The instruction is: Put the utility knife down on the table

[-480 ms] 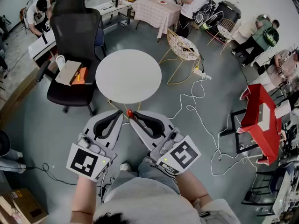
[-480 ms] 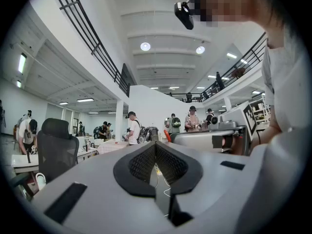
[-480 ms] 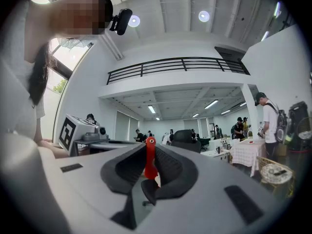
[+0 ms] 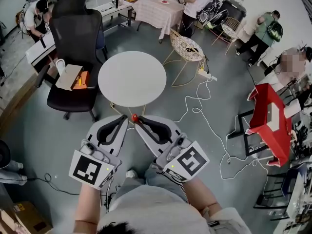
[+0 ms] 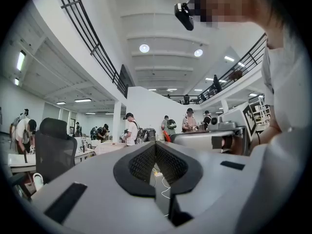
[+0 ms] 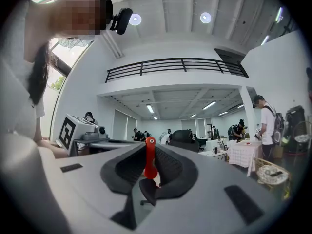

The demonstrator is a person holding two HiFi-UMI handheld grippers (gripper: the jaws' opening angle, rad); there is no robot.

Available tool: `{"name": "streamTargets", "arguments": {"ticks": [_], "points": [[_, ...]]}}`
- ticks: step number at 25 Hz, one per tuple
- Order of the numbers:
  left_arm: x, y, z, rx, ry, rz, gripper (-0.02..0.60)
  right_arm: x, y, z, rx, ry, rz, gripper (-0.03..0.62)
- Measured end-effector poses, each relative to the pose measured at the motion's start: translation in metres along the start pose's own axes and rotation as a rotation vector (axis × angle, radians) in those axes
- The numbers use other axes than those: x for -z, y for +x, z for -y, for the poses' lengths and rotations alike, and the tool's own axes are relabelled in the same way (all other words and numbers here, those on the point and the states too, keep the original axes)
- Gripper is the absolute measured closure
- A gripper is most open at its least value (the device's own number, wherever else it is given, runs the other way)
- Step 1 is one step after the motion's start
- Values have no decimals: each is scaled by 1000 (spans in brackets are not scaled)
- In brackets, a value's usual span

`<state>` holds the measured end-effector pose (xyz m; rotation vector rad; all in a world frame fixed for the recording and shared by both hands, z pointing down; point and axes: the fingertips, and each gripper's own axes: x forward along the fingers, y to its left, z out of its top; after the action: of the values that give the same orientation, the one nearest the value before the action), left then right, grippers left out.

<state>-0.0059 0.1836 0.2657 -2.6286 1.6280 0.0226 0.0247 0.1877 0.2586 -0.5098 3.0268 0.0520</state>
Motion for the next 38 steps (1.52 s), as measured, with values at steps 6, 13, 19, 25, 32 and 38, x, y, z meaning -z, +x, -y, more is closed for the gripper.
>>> {"name": "streamTargets", "arguments": {"ticks": [6,13,19,25,32,38], "points": [[-1,-1,-5,11,2,14,572,1,4,0,17,-11,-6,534],[10,15,-13,25,-5,5,572,10,9,21,47,41,-1,534],[16,60,-28,3,4,0,572,16,18,71,32,46,9,534],[11,125,-51,-50,7,17,572,12,35,137,-31,31,17,534],[3,195,-71,-123,2,48,572,3,44,208,-111,12,25,536],[11,228,-79,-166,13,43,572,13,50,243,-158,21,18,536]]}}
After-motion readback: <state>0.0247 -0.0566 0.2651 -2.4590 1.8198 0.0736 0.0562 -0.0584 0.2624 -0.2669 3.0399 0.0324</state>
